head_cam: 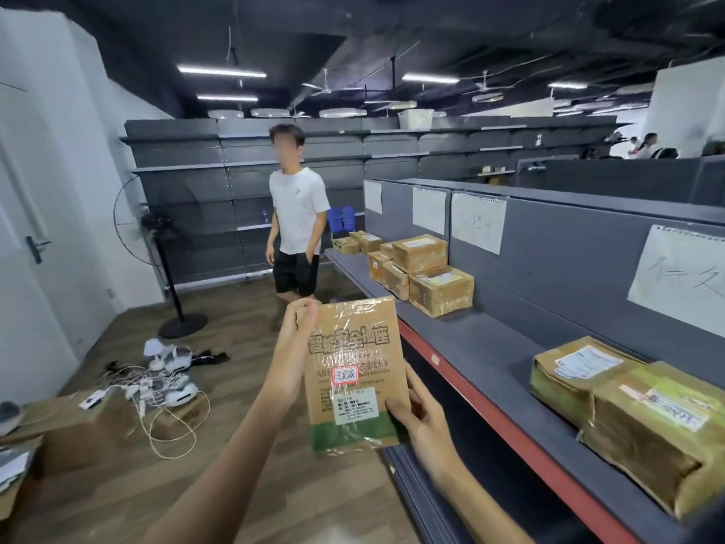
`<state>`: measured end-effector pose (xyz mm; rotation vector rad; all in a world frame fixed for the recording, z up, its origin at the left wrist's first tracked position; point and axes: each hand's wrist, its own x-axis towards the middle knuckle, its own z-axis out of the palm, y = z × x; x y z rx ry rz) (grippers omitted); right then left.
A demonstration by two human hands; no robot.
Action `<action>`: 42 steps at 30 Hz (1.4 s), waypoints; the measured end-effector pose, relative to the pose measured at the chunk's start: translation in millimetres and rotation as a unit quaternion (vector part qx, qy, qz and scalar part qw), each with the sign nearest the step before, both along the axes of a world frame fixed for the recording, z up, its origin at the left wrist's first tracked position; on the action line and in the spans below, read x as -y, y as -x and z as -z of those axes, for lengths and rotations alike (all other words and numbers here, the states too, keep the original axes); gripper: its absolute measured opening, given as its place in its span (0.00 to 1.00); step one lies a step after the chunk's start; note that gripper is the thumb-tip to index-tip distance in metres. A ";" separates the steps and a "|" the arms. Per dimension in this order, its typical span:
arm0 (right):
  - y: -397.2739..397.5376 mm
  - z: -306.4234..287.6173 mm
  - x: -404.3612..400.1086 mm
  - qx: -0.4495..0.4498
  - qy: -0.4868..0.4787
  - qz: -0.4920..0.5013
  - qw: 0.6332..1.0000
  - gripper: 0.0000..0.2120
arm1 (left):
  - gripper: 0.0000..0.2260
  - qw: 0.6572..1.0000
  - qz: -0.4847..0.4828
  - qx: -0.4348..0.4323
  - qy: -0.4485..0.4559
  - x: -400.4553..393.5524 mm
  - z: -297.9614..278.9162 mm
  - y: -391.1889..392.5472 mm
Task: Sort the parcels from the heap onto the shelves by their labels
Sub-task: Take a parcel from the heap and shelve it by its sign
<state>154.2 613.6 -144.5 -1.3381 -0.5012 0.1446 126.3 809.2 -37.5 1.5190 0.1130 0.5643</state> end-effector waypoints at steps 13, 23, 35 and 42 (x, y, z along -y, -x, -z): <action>-191.9 -4.9 -114.2 -0.001 0.013 -0.002 1.000 0.37 | 0.12 1.000 -0.016 -0.013 0.012 -108.3 -8.2 -189.8; -356.8 -0.2 -236.3 -0.017 0.068 0.043 0.997 0.34 | 0.11 0.999 0.015 -0.002 0.033 -235.9 6.6 -362.2; -538.1 1.0 -326.1 -0.030 0.075 0.127 0.989 0.24 | 0.08 0.996 0.069 -0.028 0.050 -323.7 12.2 -584.0; -666.4 19.4 -338.8 -0.043 0.064 0.185 0.980 0.26 | 0.05 0.993 0.098 -0.045 0.050 -326.4 19.9 -728.3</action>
